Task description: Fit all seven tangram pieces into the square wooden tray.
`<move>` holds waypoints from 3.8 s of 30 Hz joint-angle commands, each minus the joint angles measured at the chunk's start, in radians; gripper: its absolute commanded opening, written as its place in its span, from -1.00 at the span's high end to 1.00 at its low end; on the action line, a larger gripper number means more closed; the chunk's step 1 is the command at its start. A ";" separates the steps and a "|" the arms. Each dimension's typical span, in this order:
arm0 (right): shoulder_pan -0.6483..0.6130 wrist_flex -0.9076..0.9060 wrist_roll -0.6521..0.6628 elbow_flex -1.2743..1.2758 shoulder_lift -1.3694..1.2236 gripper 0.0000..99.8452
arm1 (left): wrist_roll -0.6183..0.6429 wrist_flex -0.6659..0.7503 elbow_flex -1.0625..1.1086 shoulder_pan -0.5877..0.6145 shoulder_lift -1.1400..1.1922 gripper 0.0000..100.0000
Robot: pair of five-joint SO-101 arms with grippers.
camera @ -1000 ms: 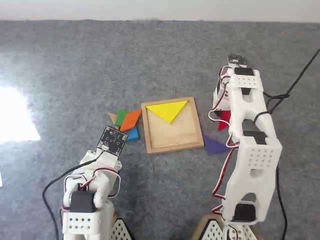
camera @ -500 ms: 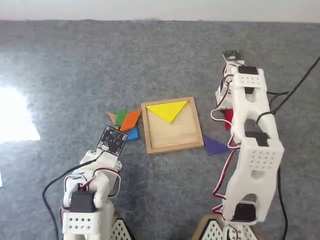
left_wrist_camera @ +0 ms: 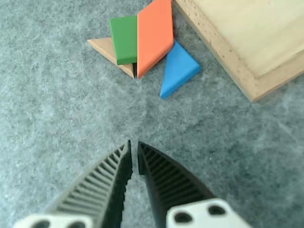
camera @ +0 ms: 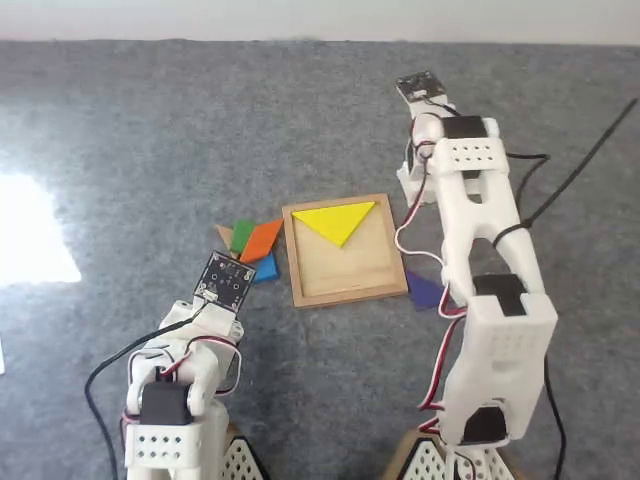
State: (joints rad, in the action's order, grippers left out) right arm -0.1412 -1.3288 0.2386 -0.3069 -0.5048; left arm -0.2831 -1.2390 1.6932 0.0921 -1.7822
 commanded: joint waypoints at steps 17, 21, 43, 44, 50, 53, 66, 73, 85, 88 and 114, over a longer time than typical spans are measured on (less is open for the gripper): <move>0.119 0.047 -0.084 -0.038 -0.213 0.28 | 0.006 -0.006 -0.008 0.005 0.006 0.96; 0.117 0.047 -0.084 -0.038 -0.211 0.21 | 0.006 -0.006 -0.008 0.005 0.006 0.96; 0.117 0.048 -0.110 -0.034 -0.213 0.19 | 0.006 -0.006 -0.008 0.005 0.006 0.96; 0.117 0.048 -0.110 -0.034 -0.213 0.19 | 0.006 -0.006 -0.008 0.005 0.006 0.96; 0.119 0.045 -0.115 -0.034 -0.214 0.19 | 0.006 -0.006 -0.008 0.005 0.006 0.96; 0.119 0.039 -0.130 -0.032 -0.214 0.19 | 0.006 -0.006 -0.008 0.005 0.006 0.96; 0.111 -0.058 -0.189 -0.064 -0.265 0.18 | 0.006 -0.006 -0.008 0.005 0.006 0.96; 0.114 -0.038 -0.187 -0.061 -0.265 0.18 | 0.006 -0.006 -0.008 0.005 0.006 0.96; 0.110 -0.035 -0.161 -0.066 -0.265 0.19 | 0.006 -0.006 -0.008 0.005 0.006 0.96; 0.110 -0.028 -0.074 -0.066 -0.265 0.19 | 0.006 -0.006 -0.008 0.005 0.006 0.96; 0.116 -0.031 -0.034 -0.087 -0.272 0.37 | 0.006 -0.006 -0.008 0.005 0.006 0.96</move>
State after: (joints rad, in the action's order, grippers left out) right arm -0.0368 -1.3533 0.2125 -0.3882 -0.7580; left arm -0.2831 -1.2390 1.6932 0.0921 -1.7822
